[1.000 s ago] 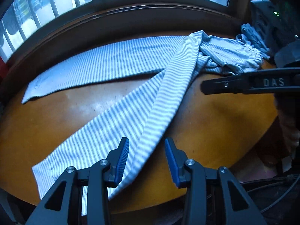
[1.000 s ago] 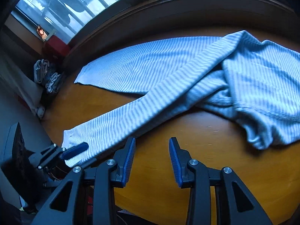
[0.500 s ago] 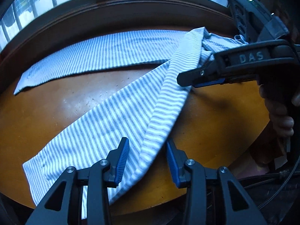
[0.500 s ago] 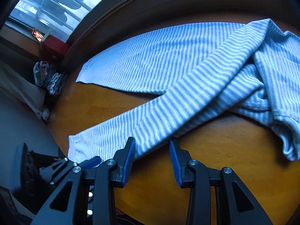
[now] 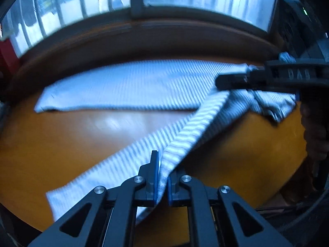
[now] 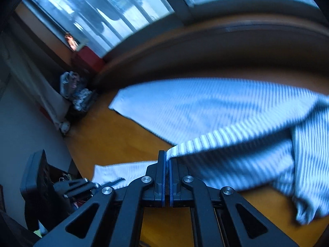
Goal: Fold clothes
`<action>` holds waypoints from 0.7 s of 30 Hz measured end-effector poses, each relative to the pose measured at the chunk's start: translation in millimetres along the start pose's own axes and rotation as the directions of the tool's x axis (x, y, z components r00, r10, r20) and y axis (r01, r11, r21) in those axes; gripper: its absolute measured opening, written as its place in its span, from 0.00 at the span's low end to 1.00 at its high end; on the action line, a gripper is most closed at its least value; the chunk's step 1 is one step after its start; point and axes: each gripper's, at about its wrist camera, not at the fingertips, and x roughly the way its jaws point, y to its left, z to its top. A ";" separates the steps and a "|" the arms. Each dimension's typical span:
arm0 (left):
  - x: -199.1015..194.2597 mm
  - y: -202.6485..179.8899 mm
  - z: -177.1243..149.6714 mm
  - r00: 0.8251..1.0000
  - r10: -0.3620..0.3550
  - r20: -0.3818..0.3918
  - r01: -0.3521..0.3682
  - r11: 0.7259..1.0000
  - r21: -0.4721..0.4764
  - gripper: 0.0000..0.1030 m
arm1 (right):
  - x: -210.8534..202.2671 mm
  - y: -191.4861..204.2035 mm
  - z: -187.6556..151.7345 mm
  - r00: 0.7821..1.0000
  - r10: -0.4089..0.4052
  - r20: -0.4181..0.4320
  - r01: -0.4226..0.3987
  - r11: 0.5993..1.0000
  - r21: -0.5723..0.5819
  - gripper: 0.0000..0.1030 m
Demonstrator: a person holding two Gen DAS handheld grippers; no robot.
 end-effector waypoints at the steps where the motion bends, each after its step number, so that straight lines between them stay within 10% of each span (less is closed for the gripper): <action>1: -2.7 4.8 10.5 1.000 0.018 0.011 -0.018 1.000 -0.001 0.05 | -0.1 0.4 6.8 1.000 0.006 0.010 -0.006 1.000 -0.010 0.03; 12: 10.9 38.0 110.5 0.982 0.187 0.037 -0.190 0.977 0.098 0.05 | 34.4 -11.5 76.8 0.993 0.082 0.086 -0.082 0.997 -0.004 0.03; 21: 84.2 95.7 140.5 0.992 0.059 -0.109 -0.048 0.994 0.099 0.05 | 101.8 -27.0 105.4 0.996 0.005 0.087 -0.015 0.994 0.110 0.05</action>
